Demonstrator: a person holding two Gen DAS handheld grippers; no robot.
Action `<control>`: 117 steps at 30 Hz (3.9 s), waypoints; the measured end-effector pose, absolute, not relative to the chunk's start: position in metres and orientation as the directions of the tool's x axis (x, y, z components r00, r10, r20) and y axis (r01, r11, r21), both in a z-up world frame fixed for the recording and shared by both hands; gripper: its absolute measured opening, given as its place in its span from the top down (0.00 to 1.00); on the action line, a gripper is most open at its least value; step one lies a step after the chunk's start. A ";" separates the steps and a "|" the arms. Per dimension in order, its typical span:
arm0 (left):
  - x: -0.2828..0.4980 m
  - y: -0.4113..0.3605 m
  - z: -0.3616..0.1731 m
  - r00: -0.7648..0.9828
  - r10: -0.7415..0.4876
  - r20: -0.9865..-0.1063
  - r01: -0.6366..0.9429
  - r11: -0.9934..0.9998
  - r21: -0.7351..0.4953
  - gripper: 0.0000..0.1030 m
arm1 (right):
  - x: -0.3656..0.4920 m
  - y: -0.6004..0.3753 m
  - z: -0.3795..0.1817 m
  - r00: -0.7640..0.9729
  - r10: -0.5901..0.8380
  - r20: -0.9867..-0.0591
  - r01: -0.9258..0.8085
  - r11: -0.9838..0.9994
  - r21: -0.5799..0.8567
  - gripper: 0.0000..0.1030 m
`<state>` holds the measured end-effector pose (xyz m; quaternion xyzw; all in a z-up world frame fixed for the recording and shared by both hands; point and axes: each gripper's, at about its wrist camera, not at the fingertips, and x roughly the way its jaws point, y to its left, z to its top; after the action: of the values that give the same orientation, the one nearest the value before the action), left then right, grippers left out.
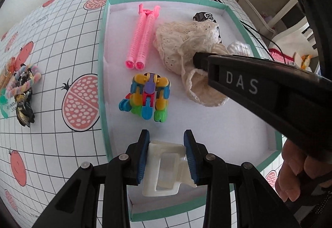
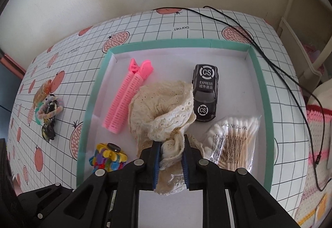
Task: Organize objects
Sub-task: 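Carry the white clip with the left tool to the tray while the right tool carries the lace cloth there, then open both tools releasing the white clip and lace cloth in the tray, then reach the right tool to the rainbow ring while the left tool reaches the green piece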
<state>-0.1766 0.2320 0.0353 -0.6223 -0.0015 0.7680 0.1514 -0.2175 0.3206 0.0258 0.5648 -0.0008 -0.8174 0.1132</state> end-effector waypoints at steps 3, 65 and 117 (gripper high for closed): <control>-0.176 0.232 0.038 -0.171 0.245 -0.954 -0.228 -0.952 -0.204 0.63 | -0.217 0.320 0.029 -0.334 -0.190 -0.923 0.189 -0.973 0.131 0.66; -0.238 -0.080 0.117 -0.519 0.013 -0.855 0.343 -0.913 -0.222 0.05 | -0.217 0.163 0.091 -0.477 -0.325 -0.816 0.354 -0.921 0.160 0.11; -0.264 -0.084 0.020 -0.343 0.038 -0.938 0.390 -0.903 -0.180 0.14 | -0.238 0.078 -0.006 -0.289 -0.437 -0.852 0.466 -0.841 0.274 0.07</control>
<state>-0.2638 -0.0843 0.0195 -0.5623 -0.1905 0.7971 -0.1104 -0.2379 0.0780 -0.0058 0.5258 0.0138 -0.8026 0.2814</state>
